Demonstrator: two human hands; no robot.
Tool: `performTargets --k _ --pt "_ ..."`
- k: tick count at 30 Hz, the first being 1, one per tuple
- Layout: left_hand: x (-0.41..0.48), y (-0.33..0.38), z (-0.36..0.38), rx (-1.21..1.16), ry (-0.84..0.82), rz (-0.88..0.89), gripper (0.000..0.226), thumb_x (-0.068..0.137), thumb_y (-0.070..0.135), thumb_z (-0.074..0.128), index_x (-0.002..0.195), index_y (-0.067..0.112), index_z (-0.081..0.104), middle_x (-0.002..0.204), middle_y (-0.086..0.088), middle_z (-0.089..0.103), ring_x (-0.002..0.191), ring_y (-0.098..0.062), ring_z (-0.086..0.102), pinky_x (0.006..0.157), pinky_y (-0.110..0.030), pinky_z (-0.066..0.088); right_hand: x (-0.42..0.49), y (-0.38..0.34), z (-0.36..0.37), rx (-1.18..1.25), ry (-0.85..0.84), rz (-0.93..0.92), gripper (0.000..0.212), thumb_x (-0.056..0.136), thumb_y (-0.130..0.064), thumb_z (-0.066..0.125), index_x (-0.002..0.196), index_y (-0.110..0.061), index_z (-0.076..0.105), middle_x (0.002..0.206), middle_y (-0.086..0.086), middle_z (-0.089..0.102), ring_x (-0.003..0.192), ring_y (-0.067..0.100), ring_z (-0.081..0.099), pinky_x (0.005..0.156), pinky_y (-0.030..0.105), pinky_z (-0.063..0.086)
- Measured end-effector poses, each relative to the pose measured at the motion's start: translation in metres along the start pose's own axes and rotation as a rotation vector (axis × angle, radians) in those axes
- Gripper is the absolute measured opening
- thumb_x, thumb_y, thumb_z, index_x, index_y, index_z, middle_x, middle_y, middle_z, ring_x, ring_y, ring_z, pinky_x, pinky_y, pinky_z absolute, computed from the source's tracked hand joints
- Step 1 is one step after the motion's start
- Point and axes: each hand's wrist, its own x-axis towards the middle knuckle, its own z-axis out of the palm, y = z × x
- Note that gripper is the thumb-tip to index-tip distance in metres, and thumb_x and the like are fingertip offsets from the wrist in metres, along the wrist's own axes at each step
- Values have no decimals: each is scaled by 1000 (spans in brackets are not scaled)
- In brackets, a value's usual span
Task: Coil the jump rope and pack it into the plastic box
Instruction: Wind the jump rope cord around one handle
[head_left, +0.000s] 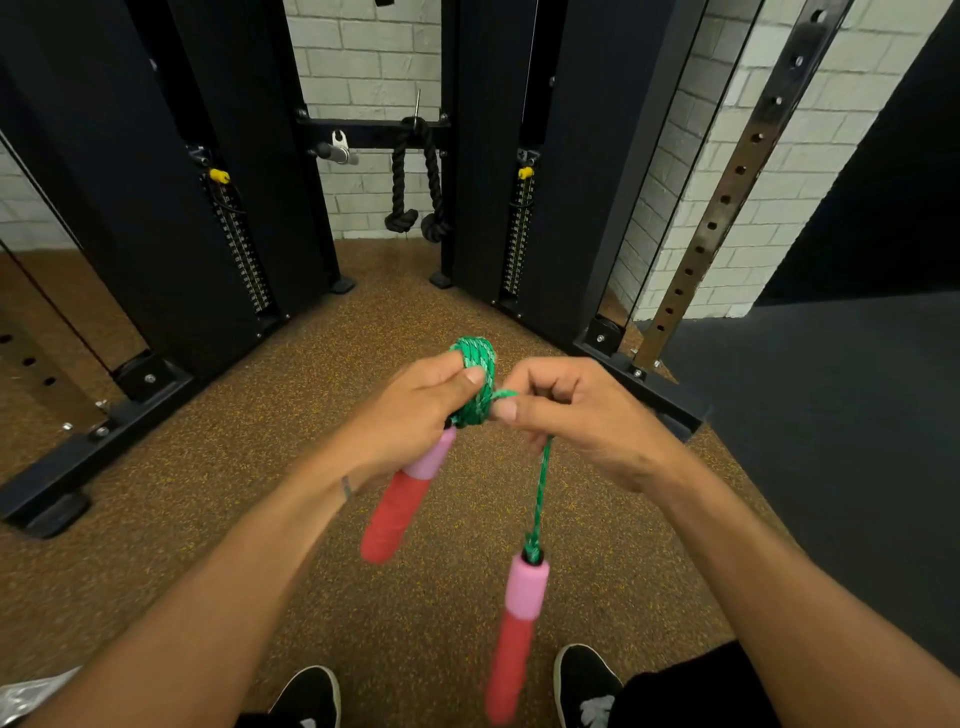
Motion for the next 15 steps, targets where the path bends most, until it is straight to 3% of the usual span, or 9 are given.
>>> performTargets --k 2,4,7,11,15 --pt "-2 3 2 -61 -59 -13 33 104 24 42 111 -1 62 91 -9 70 77 -12 63 75 -25 50 0 -3 -3 52 43 -22 9 90 -14 66 82 -11 65 73 9 66 62 10 51 59 27 43" --pt "-5 6 2 -153 -140 -37 29 104 17 40 115 3 63 95 -5 75 80 -7 69 76 -17 53 1 -4 -6 72 100 -34 13 93 -15 64 80 -16 64 64 -9 62 57 6 47 57 25 41" --pt "-7 6 2 -281 -217 -38 36 100 27 42 118 5 64 102 -12 77 86 -16 71 83 -25 56 1 -5 -8 40 165 -52 10 94 -20 63 85 -16 64 63 -15 57 55 5 45 55 27 40" --pt "-8 7 2 -316 -320 -17 51 92 41 44 118 1 64 104 -14 76 85 -16 69 81 -25 55 1 -2 -7 -10 196 -16 13 92 -30 62 90 -18 65 72 -7 61 60 7 55 59 44 40" --pt "-9 6 0 -407 -356 7 38 94 32 45 116 8 66 97 -9 76 79 -11 68 77 -21 54 4 1 -10 3 198 46 18 91 -34 58 89 -18 65 72 -11 66 62 2 57 59 26 44"
